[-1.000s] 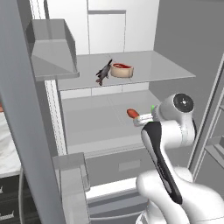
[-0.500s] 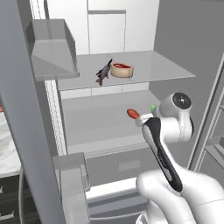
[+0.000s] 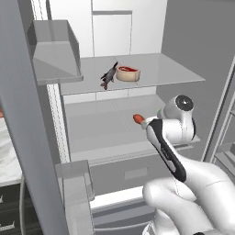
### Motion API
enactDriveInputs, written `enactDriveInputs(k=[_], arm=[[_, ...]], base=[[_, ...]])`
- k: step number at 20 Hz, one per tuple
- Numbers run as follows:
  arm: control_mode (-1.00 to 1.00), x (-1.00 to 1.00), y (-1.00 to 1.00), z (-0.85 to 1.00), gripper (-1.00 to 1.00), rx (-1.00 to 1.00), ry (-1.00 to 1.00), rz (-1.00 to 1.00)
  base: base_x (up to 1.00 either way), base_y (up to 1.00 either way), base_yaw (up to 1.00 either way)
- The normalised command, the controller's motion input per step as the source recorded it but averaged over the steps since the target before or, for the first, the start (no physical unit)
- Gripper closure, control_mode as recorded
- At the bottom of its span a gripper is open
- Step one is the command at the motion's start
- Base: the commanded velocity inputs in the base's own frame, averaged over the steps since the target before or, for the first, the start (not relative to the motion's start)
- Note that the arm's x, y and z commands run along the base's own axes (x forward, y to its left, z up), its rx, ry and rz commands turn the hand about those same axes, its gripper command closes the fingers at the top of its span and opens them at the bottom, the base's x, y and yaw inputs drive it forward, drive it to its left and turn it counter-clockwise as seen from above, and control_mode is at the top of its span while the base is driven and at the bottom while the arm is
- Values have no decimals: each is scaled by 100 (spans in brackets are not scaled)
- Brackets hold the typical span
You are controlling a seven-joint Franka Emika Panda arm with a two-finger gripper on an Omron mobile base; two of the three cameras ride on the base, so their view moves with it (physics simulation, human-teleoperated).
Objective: Gather the sweet potato and corn from the fridge and place them on a tray on the dining counter. Then gather the fish and steak from the fridge and place them on the other tray.
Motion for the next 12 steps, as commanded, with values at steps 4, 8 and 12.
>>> enactDriveInputs(k=[4,8,12], arm=[[-100,57,-8,-21,-100,0,2,0],[-100,50,-9,-29,-100,-2,2,0],[-100,57,-2,-29,-100,-2,3,0]], base=[[0,0,0],[0,0,0],[0,0,0]])
